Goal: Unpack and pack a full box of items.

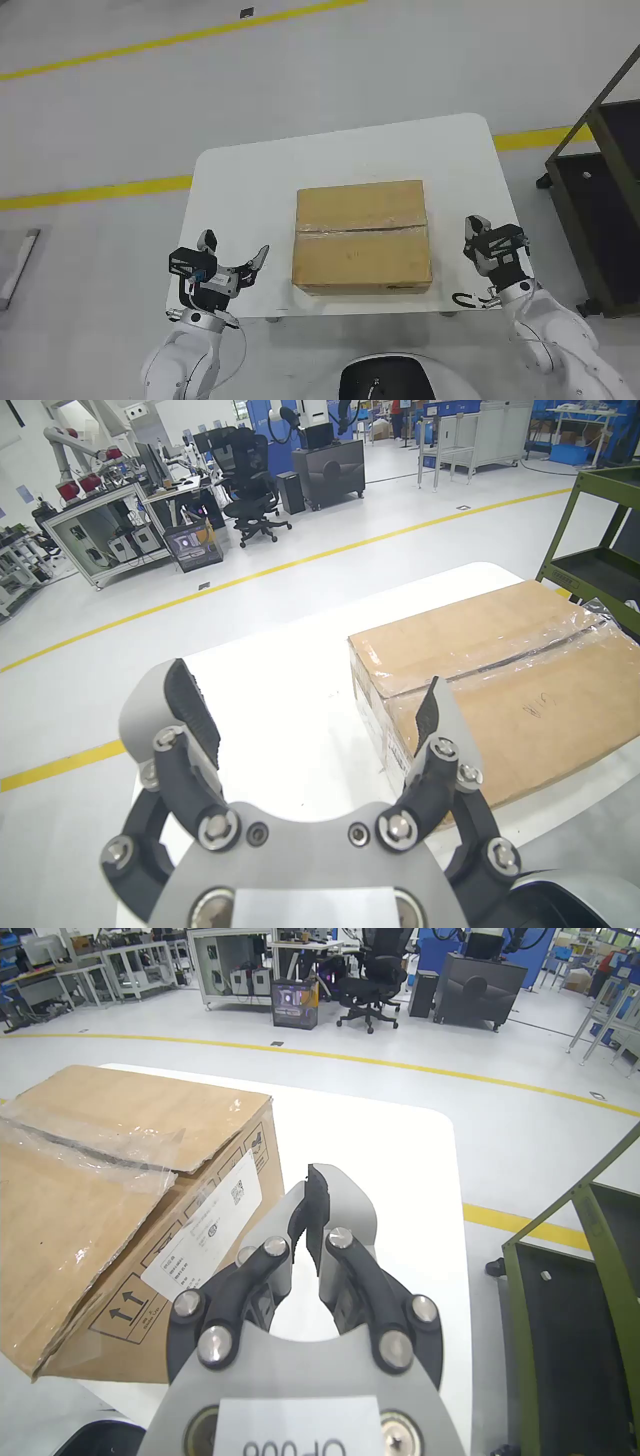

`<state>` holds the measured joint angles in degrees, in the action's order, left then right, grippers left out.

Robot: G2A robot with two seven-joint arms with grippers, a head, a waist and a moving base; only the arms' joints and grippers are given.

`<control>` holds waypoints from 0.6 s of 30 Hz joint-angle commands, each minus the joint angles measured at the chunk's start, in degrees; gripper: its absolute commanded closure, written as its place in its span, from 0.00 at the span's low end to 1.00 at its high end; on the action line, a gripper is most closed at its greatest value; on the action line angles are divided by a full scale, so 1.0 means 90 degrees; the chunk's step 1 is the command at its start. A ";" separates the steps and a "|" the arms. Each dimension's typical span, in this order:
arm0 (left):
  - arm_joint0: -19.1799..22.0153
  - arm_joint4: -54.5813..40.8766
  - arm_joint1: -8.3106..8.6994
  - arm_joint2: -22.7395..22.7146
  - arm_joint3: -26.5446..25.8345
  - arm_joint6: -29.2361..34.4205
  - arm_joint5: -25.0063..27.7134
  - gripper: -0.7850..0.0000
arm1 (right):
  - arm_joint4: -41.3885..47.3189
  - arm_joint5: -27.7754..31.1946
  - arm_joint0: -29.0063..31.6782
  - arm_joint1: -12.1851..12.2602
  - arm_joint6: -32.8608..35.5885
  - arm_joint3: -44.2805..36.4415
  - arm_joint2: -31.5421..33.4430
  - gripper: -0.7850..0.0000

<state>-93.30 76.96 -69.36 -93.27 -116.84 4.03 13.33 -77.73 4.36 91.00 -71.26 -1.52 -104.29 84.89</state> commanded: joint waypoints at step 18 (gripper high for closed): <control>0.0000 0.0000 0.0000 0.0000 0.0000 0.0000 0.0000 0.00 | 0.0514 0.0385 -0.0130 -0.0047 -0.0642 0.0605 -0.0200 1.00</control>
<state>-93.30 76.96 -69.36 -93.27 -116.84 4.03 13.33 -73.36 7.50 90.02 -71.63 -7.12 -99.34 83.45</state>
